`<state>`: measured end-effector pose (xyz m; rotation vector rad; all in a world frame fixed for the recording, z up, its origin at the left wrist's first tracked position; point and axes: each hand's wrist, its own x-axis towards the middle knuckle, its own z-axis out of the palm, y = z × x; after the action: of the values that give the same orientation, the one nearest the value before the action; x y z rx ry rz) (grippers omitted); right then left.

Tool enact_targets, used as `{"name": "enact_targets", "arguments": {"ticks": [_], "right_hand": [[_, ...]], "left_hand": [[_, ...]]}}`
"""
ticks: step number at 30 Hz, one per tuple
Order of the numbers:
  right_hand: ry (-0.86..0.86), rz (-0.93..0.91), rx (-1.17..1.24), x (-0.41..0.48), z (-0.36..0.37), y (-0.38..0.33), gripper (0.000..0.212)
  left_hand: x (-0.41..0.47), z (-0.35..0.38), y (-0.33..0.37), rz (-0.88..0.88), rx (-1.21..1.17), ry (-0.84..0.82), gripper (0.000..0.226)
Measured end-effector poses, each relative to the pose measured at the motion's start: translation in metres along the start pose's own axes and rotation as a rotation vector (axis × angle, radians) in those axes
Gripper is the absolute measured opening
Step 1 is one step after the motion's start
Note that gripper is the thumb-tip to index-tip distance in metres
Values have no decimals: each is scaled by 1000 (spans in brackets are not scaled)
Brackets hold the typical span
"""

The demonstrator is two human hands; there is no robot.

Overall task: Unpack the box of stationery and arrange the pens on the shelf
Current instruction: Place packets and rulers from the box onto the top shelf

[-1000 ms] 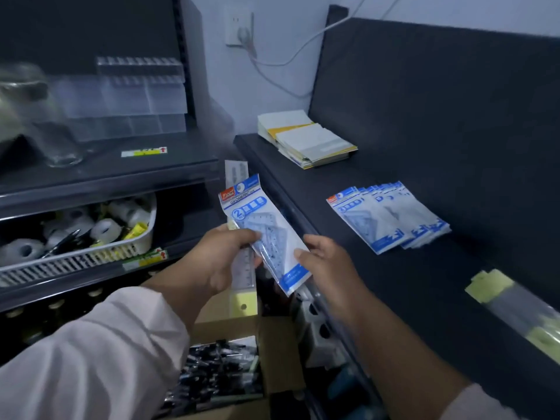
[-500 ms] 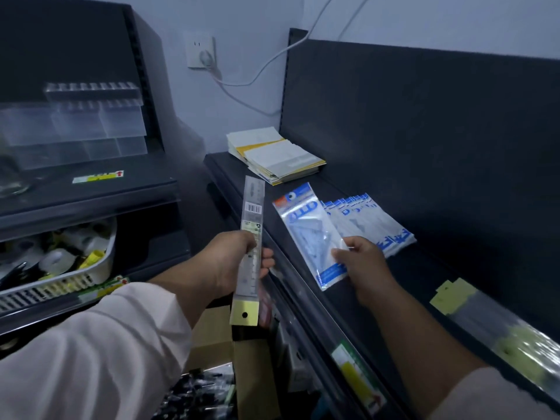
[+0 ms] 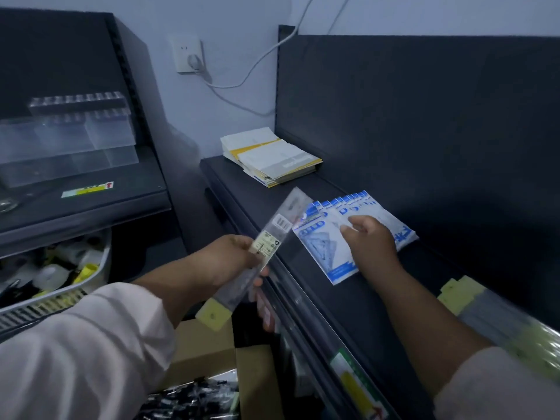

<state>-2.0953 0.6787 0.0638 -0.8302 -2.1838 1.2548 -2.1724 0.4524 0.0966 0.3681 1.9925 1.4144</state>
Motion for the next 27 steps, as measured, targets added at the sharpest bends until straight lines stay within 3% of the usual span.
{"name": "enact_targets", "arguments": {"ticks": [3, 6, 8, 12, 15, 19, 24, 27], "right_hand": [[-160, 140, 293, -12, -15, -19, 20], [-290, 183, 283, -27, -32, -22, 22], [-284, 226, 305, -35, -41, -16, 26], [-201, 476, 570, -50, -64, -1, 39], [-222, 546, 717, -66, -84, 12, 12], [-88, 461, 695, -88, -104, 33, 21], [64, 453, 627, -117, -134, 59, 18], [115, 461, 588, -139, -153, 71, 17]], "left_hand": [[7, 10, 2, 93, 288, -81, 12], [16, 27, 6, 193, 509, -96, 24], [20, 39, 9, 303, 641, -114, 30], [21, 59, 8, 704, 998, 17, 42], [27, 70, 5, 1018, 1182, 52, 51], [24, 95, 7, 1049, 1217, 97, 41], [18, 120, 9, 870, 1237, 72, 62], [15, 136, 6, 944, 1235, 68, 50]]}}
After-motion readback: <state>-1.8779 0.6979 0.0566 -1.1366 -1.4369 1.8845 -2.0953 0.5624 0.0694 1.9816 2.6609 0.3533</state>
